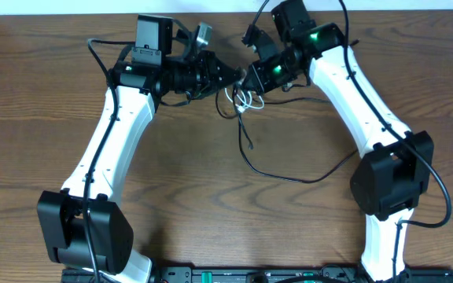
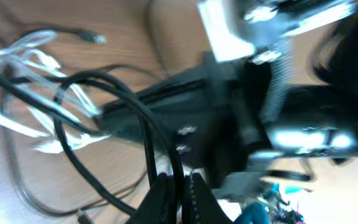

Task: Untangle cables

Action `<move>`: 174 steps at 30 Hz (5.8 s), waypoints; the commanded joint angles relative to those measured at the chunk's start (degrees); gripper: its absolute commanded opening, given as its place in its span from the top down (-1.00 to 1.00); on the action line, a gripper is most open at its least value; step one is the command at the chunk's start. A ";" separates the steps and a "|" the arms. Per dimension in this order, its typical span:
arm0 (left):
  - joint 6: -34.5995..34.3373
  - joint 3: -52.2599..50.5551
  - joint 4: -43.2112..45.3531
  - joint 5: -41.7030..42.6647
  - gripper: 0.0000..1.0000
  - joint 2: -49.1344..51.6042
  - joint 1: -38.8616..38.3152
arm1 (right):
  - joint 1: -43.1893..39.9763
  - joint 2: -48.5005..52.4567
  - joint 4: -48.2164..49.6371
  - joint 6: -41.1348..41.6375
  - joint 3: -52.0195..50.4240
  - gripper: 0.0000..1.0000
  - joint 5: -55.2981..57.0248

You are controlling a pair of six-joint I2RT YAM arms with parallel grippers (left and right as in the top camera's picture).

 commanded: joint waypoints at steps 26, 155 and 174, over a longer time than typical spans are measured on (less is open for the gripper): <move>7.52 0.57 -7.78 -14.08 0.85 -0.79 0.31 | -10.58 -7.34 -8.57 -6.36 -0.35 0.18 -10.82; 9.77 0.57 -0.87 -1.51 0.85 -0.79 4.59 | -9.31 0.96 5.77 18.75 -0.35 0.98 -16.57; 15.13 0.55 -17.90 -27.74 0.85 -0.79 4.26 | -20.20 -5.46 -5.44 12.37 -0.35 0.97 -15.21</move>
